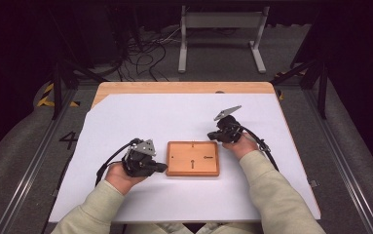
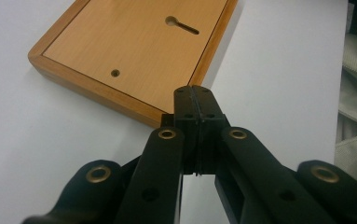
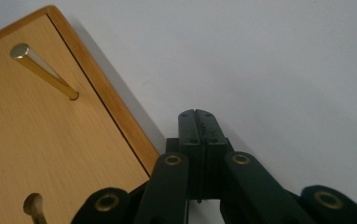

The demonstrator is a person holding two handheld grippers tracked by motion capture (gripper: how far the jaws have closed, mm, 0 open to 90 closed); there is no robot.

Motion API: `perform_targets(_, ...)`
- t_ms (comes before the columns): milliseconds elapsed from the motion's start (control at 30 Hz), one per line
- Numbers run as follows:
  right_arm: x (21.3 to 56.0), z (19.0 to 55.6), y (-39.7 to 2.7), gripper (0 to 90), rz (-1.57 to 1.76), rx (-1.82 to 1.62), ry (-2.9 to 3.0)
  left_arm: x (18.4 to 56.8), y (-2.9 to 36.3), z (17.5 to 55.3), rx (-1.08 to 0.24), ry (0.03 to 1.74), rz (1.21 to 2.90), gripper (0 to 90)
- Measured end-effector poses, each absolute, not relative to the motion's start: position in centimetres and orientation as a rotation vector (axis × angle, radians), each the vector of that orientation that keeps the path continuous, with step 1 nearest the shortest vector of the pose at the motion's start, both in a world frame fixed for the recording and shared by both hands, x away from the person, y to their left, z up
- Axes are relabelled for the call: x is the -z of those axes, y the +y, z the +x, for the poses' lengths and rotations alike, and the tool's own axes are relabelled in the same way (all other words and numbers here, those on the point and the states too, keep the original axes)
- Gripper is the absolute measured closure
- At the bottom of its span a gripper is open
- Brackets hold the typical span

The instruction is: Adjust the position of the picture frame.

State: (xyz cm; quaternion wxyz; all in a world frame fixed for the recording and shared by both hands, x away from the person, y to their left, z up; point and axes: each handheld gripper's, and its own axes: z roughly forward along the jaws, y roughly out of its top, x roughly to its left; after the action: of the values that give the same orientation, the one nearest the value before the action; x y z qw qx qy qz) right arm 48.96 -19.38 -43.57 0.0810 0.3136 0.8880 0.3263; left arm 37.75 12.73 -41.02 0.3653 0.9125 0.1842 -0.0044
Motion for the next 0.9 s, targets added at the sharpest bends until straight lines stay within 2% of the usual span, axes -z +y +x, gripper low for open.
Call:
perform_targets(367, 43.7, 47.8, -19.0, 90.0, 0.911, -0.858, 2.721, 41.0, 13.0, 37.8, 0.01, 0.481, 2.338, 89.0)
perform_targets(733, 43.6, 43.7, -19.5, 90.0, 0.849, -0.84, 2.758, 41.3, 14.3, 37.0, 0.021, 0.52, 2.344, 88.8)
perform_targets(900, 43.7, 41.8, -19.0, 90.0, 0.806, -0.851, 2.789, 41.8, 15.5, 36.7, 0.022, 0.609, 2.367, 89.0)
